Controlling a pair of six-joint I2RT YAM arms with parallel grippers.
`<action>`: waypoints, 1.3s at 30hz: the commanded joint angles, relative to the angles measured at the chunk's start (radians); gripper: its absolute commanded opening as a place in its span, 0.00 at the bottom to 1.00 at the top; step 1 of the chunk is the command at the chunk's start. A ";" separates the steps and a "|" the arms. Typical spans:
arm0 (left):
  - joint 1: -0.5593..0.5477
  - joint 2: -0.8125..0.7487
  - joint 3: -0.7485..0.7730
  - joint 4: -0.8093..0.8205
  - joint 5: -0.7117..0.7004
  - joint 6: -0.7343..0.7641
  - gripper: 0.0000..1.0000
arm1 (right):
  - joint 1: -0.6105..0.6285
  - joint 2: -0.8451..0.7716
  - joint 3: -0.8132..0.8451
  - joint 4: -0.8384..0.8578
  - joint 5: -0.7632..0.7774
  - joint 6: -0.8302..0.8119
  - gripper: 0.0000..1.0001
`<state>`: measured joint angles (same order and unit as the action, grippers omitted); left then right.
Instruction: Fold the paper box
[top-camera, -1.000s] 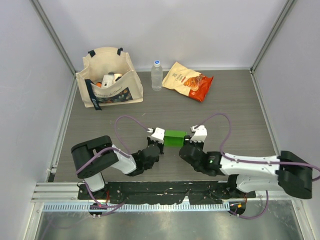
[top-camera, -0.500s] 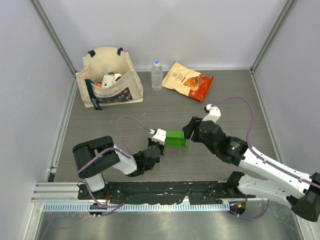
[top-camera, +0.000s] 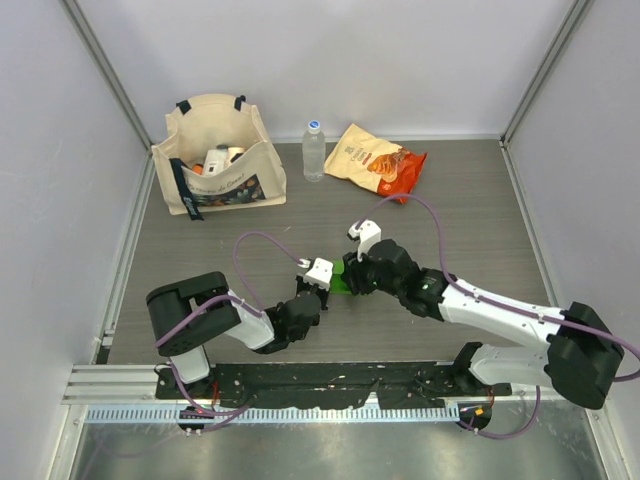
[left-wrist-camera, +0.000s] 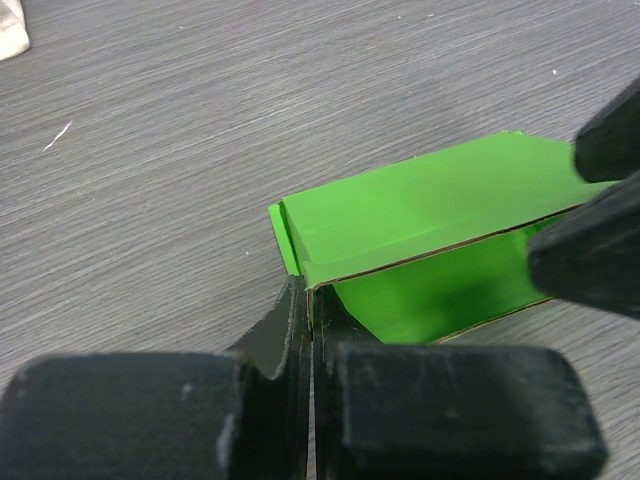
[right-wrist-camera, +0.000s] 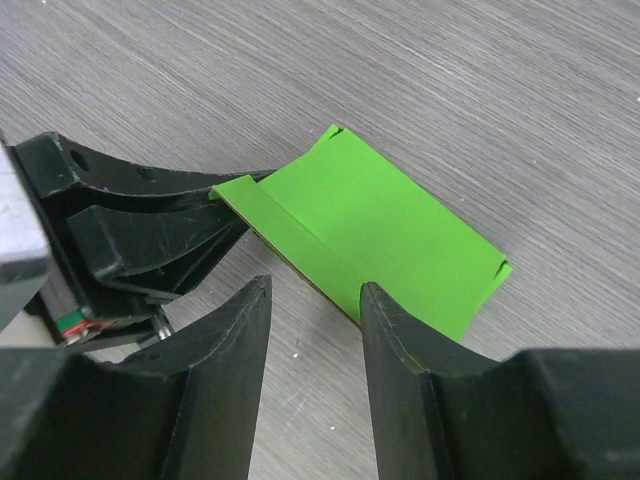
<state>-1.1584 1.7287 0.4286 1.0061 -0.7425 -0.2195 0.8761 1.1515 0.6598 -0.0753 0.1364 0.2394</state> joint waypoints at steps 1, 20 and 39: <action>-0.007 0.009 -0.004 0.009 0.003 0.020 0.00 | 0.004 0.045 -0.006 0.146 -0.035 -0.098 0.47; -0.009 -0.197 -0.021 -0.193 0.087 -0.064 0.47 | 0.047 0.123 -0.078 0.221 0.046 -0.111 0.18; 0.273 -0.493 0.186 -0.627 0.636 -0.337 0.44 | 0.046 0.131 -0.183 0.332 0.002 0.132 0.41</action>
<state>-0.9478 1.1149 0.5007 0.3443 -0.3431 -0.4843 0.9230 1.3193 0.4980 0.2199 0.1188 0.2718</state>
